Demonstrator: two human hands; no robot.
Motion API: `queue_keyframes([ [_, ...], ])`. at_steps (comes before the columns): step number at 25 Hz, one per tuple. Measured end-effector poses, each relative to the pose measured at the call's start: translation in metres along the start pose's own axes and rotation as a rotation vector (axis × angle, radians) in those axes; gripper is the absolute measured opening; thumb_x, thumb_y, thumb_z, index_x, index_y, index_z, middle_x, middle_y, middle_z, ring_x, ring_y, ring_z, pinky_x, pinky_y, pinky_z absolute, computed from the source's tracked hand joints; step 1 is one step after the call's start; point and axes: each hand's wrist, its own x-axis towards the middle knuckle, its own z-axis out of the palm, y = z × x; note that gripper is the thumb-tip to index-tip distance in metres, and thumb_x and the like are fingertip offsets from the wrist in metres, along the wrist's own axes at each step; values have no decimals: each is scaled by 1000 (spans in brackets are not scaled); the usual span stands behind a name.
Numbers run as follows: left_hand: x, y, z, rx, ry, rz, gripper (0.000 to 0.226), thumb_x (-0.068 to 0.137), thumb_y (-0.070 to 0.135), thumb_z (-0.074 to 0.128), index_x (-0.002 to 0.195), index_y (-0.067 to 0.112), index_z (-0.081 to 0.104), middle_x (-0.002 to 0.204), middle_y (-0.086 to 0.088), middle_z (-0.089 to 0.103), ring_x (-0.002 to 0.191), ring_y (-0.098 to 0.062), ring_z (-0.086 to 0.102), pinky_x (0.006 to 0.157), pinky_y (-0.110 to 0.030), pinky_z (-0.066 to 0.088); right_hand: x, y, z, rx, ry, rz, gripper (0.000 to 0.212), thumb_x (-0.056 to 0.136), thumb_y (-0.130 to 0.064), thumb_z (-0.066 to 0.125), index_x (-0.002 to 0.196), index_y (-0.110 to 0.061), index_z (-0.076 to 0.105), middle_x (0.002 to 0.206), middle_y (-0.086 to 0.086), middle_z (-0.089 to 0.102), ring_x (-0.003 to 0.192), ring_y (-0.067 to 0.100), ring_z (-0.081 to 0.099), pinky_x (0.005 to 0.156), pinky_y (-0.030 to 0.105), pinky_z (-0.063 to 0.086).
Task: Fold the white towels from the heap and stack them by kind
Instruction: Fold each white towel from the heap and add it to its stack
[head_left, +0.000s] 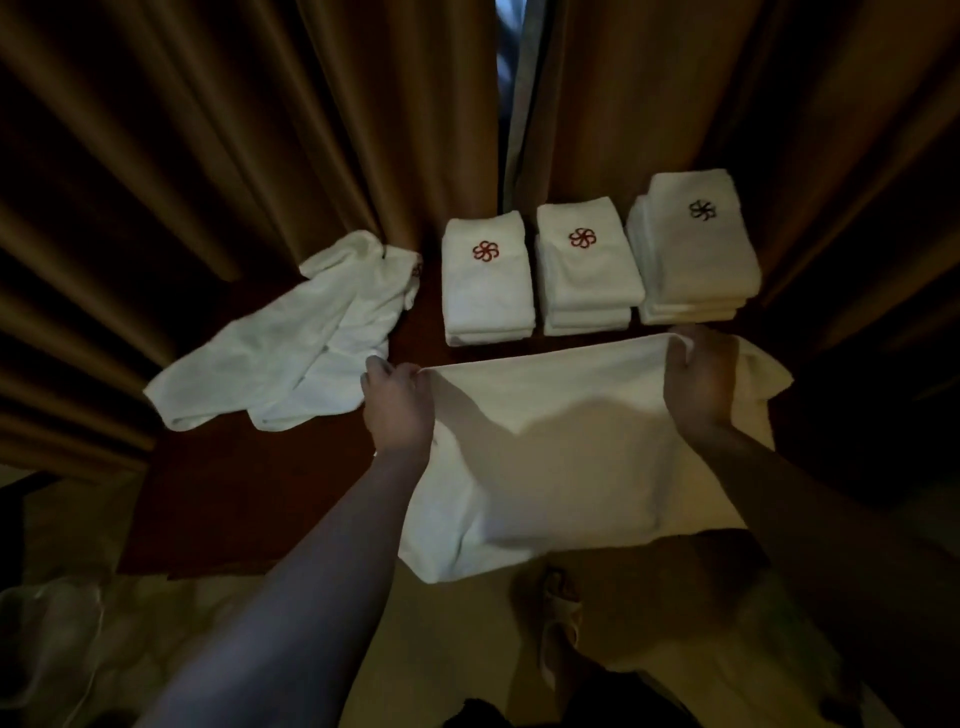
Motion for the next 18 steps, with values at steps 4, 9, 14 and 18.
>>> queue_keyframes([
  [4,23,7,48,-209,-67,-305,23,90,35,47,94,19,62,84,-7,68,77,-29,64,71,-38,55,38,29,41,-20,-93,-12,31,92,-18,46,109,2,64,108,27,61,108,41,51,93,37,37],
  [9,34,11,89,-240,-110,-354,15,98,21,46,103,10,56,85,1,55,79,-17,52,67,-27,37,67,61,90,-167,-295,-25,26,95,-14,45,105,2,63,110,26,62,108,40,52,99,39,30],
  [14,45,-12,118,-195,-194,-241,20,97,22,48,107,11,59,91,0,60,86,-19,57,70,-26,38,75,81,124,-163,-453,59,20,91,-9,51,105,0,64,111,24,61,111,38,49,98,40,33],
  [18,59,-23,137,-117,-315,-231,30,97,22,46,123,12,56,115,-12,62,103,-26,60,84,-30,43,79,95,137,-267,-548,94,21,91,-8,52,105,3,64,111,26,62,107,41,53,96,40,34],
])
